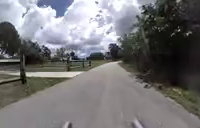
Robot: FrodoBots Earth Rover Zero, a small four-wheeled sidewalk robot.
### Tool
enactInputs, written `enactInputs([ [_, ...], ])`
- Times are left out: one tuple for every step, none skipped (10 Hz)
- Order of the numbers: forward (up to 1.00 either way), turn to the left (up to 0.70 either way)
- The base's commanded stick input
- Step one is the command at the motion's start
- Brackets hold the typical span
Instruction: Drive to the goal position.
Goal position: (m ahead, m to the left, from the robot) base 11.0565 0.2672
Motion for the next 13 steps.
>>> enactInputs([
  [0.70, 0.01],
  [0.70, 0.01],
  [0.70, 0.01],
  [0.70, 0.01],
  [0.70, 0.01],
  [0.70, 0.01],
  [0.70, 0.01],
  [0.70, 0.01],
  [0.70, 0.01],
  [0.70, 0.01],
  [0.70, 0.01],
  [0.70, 0.01],
  [0.70, 0.01],
])
